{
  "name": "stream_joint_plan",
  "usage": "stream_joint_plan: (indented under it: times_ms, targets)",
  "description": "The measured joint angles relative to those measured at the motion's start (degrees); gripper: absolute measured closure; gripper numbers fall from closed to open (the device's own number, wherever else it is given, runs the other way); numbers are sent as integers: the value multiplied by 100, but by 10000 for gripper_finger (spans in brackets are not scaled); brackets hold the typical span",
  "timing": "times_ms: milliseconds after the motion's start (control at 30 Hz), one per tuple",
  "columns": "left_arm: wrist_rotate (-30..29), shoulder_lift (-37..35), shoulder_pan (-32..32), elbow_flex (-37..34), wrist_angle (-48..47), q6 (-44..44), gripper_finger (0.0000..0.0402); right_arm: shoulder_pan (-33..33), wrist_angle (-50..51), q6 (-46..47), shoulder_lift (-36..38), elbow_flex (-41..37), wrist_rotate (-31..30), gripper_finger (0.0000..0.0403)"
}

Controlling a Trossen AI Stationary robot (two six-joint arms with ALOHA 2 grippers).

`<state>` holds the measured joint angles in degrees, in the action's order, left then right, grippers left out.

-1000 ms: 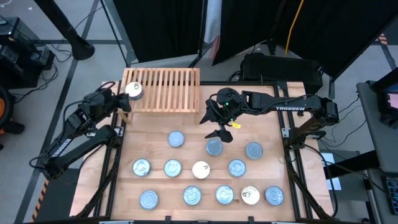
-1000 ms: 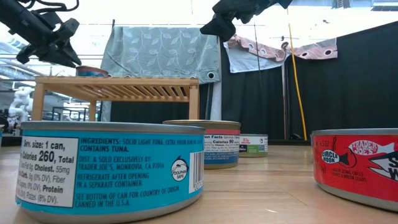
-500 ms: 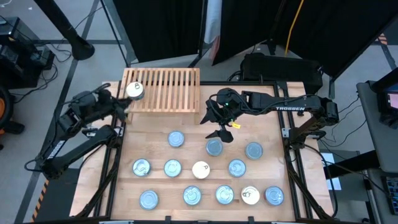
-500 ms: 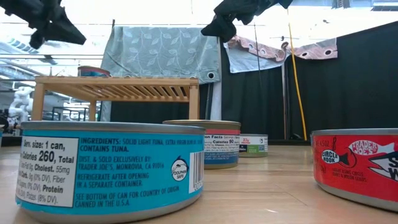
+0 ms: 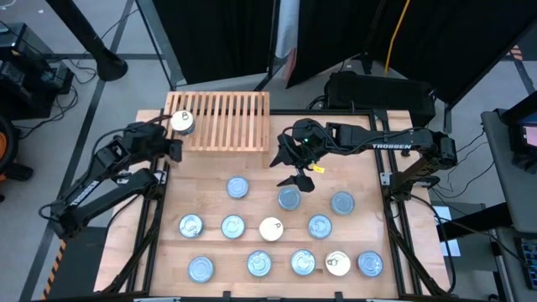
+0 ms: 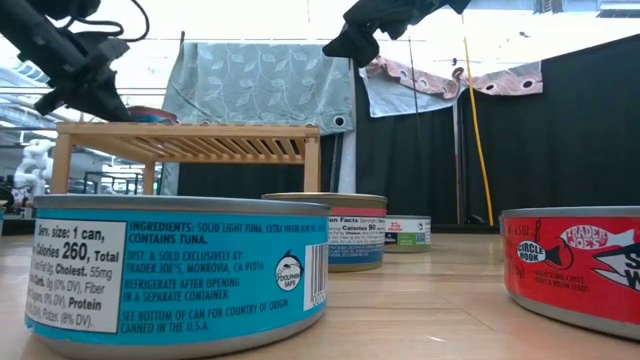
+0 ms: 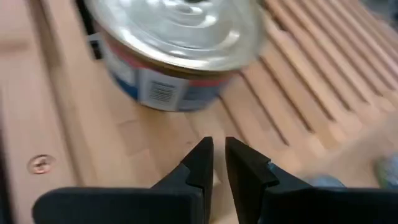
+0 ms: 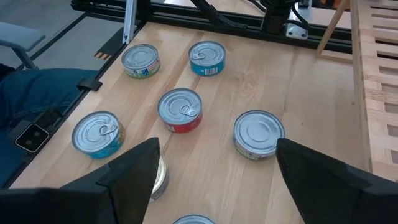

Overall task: Stack canned seafood by type on shelf
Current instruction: Stack the left blue can on top of the other blue can

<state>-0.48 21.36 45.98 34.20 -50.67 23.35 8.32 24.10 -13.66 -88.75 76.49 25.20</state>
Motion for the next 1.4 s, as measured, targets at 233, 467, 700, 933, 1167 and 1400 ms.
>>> stream_joint_plan:
  times_ms: [233, 467, 700, 933, 1167, 1400]
  targets:
    - [-418, 266, 0, 0, 352, 29, 352, 34, 10, -97, 0, 0, -16, 89]
    - [-904, 411, 0, 2, 534, 28, 353, 146, 66, -91, 0, 0, -16, 89]
    - [-1134, 487, 0, 2, 799, 17, 353, 151, 107, -48, 0, 0, -15, 89]
    - [-580, 470, 0, 548, 329, -163, 353, 115, 210, 271, 0, 0, 6, 89]
    - [800, 474, 0, 1949, -502, -924, 353, -250, 844, 550, 2, 0, 7, 89]
    - [2049, 713, 0, 3051, -118, -1649, 353, -747, 931, 1050, 2, 0, -763, 89]
